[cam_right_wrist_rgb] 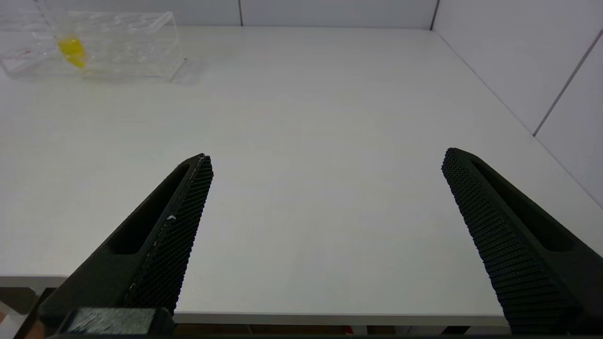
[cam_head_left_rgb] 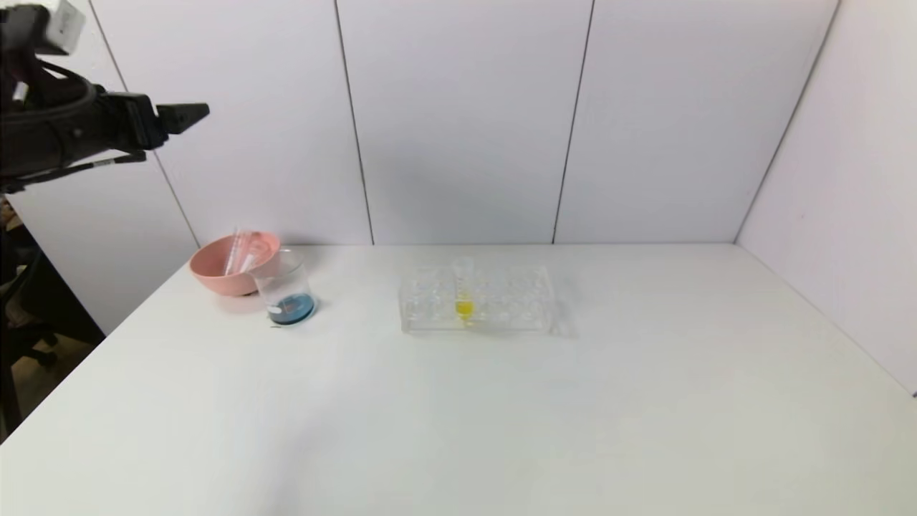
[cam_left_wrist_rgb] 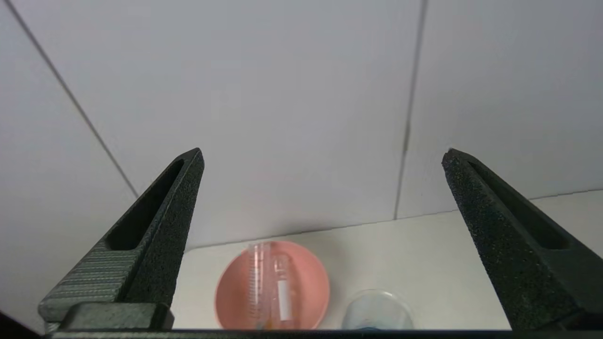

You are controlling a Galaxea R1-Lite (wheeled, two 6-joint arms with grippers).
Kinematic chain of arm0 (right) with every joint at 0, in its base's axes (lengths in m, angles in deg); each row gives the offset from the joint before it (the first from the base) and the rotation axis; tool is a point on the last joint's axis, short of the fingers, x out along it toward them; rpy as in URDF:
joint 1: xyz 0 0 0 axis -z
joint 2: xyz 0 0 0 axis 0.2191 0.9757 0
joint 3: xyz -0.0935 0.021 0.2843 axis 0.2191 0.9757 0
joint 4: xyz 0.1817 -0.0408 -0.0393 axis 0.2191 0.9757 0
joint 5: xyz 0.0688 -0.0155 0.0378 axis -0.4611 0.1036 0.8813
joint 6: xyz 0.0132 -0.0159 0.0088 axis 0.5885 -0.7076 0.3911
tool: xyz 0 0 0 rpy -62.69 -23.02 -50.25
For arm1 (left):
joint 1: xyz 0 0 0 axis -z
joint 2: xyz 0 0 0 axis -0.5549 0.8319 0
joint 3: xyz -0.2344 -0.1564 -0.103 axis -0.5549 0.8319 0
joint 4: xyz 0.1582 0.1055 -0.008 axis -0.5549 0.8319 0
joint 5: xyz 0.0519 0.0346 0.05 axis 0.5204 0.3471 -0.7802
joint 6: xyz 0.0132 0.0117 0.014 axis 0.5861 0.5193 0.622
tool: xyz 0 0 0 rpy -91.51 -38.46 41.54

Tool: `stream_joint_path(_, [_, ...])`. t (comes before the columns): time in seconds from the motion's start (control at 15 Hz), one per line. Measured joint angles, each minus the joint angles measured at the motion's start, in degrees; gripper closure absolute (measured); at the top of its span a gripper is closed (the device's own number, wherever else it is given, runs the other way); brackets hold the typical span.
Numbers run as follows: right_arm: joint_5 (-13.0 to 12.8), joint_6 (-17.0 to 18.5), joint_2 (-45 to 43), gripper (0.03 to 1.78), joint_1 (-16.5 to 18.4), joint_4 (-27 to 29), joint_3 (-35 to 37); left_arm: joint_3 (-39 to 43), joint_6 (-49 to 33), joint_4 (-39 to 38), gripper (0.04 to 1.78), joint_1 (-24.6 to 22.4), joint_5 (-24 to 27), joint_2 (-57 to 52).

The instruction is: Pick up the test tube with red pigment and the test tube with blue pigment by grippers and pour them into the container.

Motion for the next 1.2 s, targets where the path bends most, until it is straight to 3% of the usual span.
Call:
stream_joint_path(0.4, [0.0,0.0,0.0,0.04,0.0,0.0,0.0,15.1,-0.3,9.2,0.06,-1.6,19.4,-28.9])
stream_joint_path(0.6, [0.0,0.0,0.0,0.04,0.0,0.0,0.0,25.7,0.2,14.1,0.06,0.8,24.1,-43.5])
stream_joint_path(0.87, [0.0,0.0,0.0,0.04,0.0,0.0,0.0,39.0,2.0,15.3,0.06,4.0,23.4,-61.6])
stream_joint_path(1.2, [0.0,0.0,0.0,0.04,0.0,0.0,0.0,58.4,8.9,15.5,0.06,6.2,10.5,-75.7])
